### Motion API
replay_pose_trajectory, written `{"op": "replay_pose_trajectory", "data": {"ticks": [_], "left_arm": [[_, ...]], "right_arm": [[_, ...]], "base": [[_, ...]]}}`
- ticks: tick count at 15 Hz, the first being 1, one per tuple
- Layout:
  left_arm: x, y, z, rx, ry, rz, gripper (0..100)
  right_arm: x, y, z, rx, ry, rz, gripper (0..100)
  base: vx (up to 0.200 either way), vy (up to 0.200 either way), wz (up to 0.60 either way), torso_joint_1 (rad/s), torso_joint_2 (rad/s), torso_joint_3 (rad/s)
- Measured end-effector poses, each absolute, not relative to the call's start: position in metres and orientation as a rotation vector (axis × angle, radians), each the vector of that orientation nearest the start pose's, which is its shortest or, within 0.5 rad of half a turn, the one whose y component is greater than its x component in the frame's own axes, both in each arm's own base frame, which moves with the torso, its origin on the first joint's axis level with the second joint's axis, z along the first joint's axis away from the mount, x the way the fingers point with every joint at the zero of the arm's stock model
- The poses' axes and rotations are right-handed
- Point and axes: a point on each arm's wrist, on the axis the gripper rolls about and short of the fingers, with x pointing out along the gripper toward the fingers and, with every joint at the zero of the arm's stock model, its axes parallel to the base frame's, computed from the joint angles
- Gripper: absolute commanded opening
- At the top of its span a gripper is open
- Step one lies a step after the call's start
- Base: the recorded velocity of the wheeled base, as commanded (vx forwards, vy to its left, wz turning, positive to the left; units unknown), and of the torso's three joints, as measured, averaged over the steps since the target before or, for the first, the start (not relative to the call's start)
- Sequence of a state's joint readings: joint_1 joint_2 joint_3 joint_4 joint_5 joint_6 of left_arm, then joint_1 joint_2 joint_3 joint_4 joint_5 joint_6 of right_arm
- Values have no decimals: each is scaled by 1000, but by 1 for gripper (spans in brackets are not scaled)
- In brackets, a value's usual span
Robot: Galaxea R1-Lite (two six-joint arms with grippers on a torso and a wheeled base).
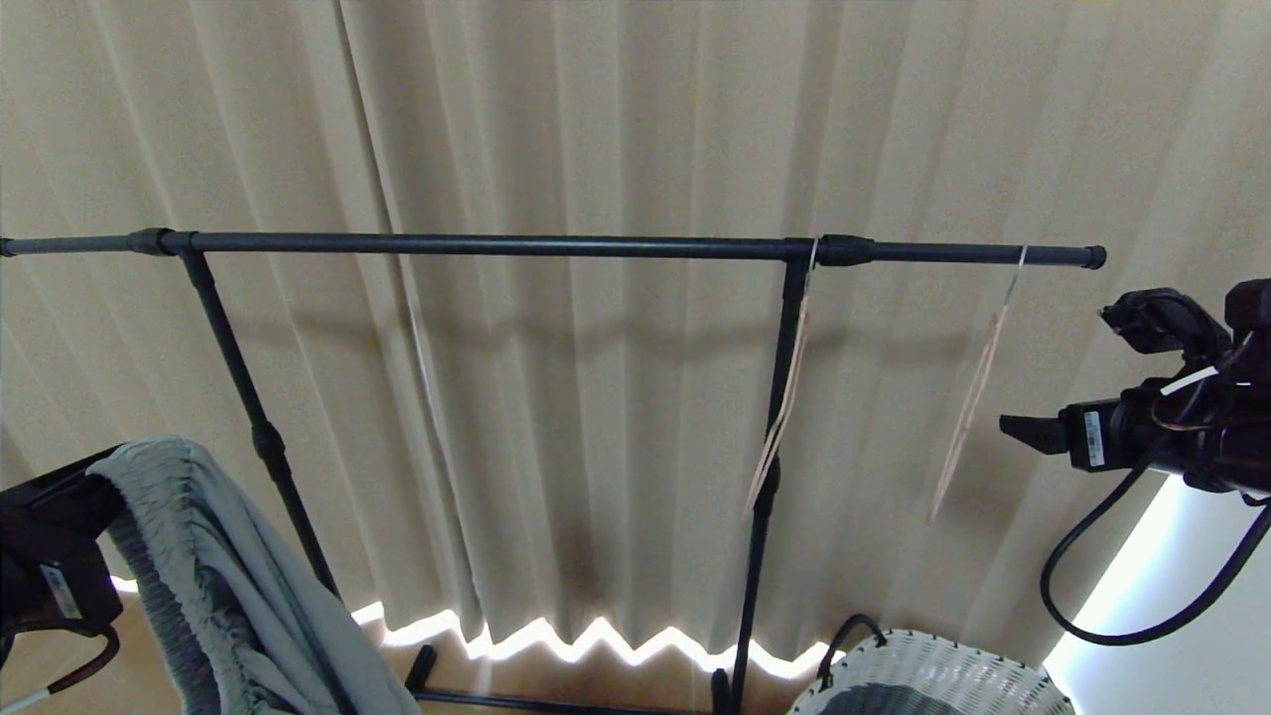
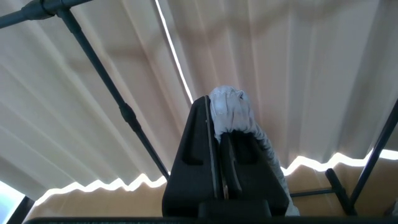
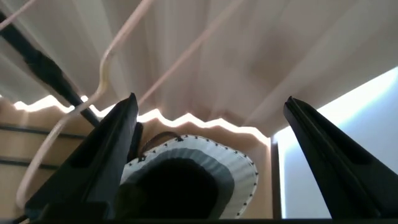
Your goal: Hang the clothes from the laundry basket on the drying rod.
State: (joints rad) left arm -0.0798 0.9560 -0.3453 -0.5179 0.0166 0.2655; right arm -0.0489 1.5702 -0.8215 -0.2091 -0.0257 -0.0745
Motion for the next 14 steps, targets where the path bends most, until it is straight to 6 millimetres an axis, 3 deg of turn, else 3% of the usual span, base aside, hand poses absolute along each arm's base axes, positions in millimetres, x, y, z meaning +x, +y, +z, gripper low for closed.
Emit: {"op": "replay_pose_trajectory", "data": {"ticks": [7,14], "left_arm": [[114,-9,198,270,81,-75,0],[113,-9,198,269,75,-74,0]], "right_arm": [[263,1,208,-21,445,65,100],[296,16,216,23,423,85,100]], "base": [[0,0,0,0,0,0],[0,0,0,0,0,0]]}}
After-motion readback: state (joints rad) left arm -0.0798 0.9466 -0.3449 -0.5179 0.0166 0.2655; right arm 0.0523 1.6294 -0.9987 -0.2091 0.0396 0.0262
